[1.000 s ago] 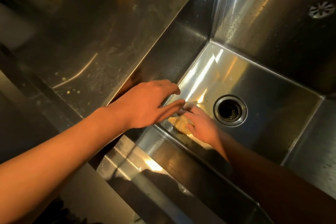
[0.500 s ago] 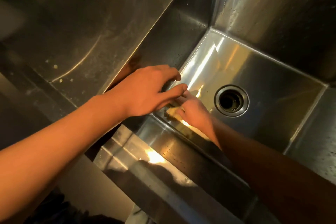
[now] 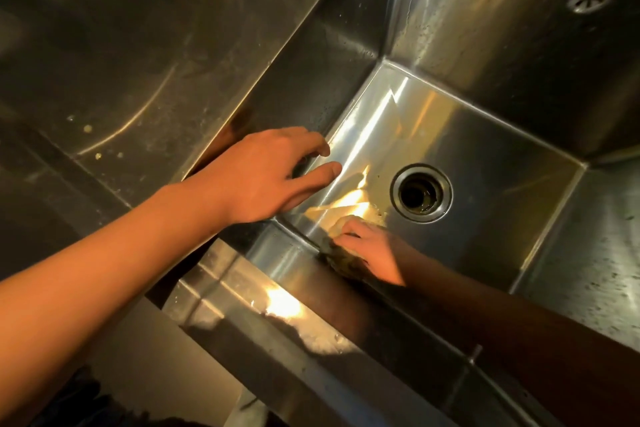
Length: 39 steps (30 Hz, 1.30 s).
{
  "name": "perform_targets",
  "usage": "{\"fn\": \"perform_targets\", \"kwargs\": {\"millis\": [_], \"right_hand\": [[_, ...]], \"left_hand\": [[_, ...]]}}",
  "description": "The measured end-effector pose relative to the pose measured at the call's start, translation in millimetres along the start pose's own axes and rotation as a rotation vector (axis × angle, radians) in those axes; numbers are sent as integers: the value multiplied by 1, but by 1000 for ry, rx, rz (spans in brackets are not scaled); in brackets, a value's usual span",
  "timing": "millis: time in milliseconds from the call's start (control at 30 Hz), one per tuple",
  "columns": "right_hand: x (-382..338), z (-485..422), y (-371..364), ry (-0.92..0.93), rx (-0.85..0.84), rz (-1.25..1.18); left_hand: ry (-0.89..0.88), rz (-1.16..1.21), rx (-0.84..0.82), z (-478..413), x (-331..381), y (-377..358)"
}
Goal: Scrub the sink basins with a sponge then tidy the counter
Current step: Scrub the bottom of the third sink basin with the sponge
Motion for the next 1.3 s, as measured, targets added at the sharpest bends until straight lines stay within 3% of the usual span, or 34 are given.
{"fn": "perform_targets", "kwargs": {"millis": [100, 300, 700, 1033, 1167, 1300], "right_hand": [[15, 35, 9, -29, -125, -21], [16, 56, 19, -22, 7, 82], [16, 59, 40, -291, 163, -272], [51, -3, 107, -533, 581, -249], [66, -43, 112, -689, 547, -311], [63, -46, 83, -721, 497, -375]], "left_hand": [[-13, 15, 2, 1, 1, 1], [-19, 23, -20, 1, 2, 0], [-22, 21, -23, 0, 1, -1], [17, 32, 12, -2, 6, -2], [20, 33, 20, -2, 5, -3], [29, 54, 19, -1, 5, -2]]}}
Point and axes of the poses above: each hand's wrist, its own z-axis away from the middle knuckle, its own y-axis out of the back of the hand, x = y × z, the point moved 2 cm from there along -z, towards the middle knuckle
